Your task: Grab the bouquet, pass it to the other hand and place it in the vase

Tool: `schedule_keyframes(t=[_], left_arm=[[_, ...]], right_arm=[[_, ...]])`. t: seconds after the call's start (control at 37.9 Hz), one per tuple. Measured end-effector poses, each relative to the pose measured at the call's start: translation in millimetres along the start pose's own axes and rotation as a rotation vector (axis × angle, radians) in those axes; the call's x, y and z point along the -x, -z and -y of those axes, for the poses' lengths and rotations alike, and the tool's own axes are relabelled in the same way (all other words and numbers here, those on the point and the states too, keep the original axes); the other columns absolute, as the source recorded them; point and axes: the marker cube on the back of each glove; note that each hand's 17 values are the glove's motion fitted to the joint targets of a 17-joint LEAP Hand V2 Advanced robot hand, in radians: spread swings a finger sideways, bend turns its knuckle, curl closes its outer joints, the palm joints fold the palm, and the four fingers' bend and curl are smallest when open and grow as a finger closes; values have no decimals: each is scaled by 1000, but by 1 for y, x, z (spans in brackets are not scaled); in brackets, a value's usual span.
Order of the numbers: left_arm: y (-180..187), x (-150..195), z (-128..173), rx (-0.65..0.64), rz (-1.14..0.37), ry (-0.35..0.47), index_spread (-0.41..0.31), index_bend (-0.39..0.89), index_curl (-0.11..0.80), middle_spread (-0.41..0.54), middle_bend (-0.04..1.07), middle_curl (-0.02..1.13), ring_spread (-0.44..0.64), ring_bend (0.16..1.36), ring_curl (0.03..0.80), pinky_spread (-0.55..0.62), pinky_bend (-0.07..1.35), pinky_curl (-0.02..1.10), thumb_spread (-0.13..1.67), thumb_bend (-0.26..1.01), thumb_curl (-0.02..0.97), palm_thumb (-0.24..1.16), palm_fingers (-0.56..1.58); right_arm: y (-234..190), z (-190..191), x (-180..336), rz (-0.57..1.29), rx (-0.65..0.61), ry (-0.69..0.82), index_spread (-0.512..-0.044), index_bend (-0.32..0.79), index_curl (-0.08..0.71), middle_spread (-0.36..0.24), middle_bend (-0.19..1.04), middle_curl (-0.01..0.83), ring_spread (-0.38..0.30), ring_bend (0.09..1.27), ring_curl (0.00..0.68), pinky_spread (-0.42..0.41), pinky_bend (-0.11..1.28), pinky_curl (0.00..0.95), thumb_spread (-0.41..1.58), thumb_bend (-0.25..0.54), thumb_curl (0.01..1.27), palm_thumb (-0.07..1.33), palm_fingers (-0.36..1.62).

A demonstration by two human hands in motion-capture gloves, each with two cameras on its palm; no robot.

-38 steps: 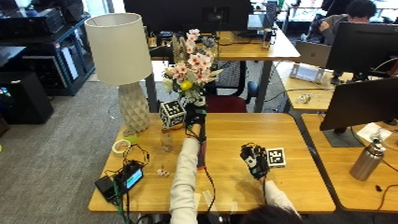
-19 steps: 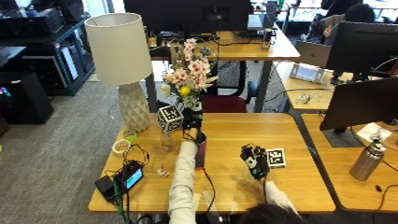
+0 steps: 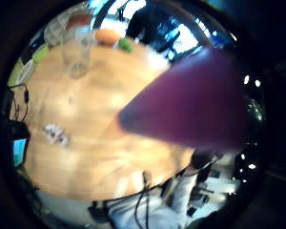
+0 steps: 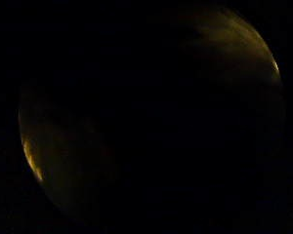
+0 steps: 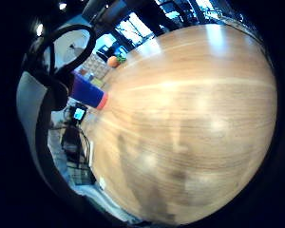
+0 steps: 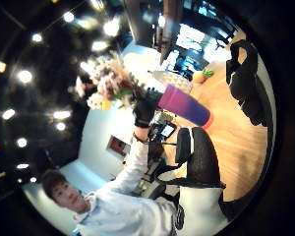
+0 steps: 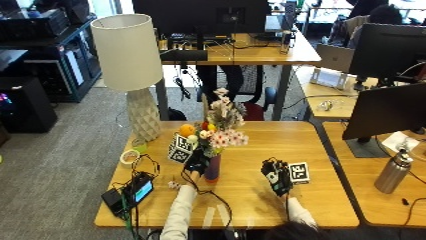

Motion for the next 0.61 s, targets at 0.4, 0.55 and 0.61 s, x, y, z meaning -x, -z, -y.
schedule_keyframes(t=[0.4, 0.55, 0.61], left_arm=[[10, 7, -41, 241, 101, 30, 172, 44, 230, 351, 163, 280, 421, 531, 306, 476, 412, 314, 824, -40, 483, 347, -252], [8, 28, -26, 54, 231, -74, 189, 53, 186, 395, 159, 264, 487, 522, 293, 534, 395, 304, 843, -37, 449, 349, -239], [7, 36, -18, -31, 264, -125, 192, 57, 175, 403, 155, 257, 501, 519, 290, 543, 391, 302, 847, -37, 440, 351, -237]], right_arm=[[1, -10, -25, 36, 6, -39, -178, 125, 318, -54, 429, 503, -143, 689, 454, -204, 528, 405, 988, -19, 496, 802, 1210], [-1, -6, -37, 13, 5, 8, -178, 124, 319, -54, 427, 505, -144, 687, 455, -203, 520, 404, 981, -23, 500, 805, 1211], [-2, -6, -37, 23, 4, 11, -178, 123, 320, -54, 426, 506, -144, 687, 456, -202, 519, 404, 979, -23, 501, 806, 1211]])
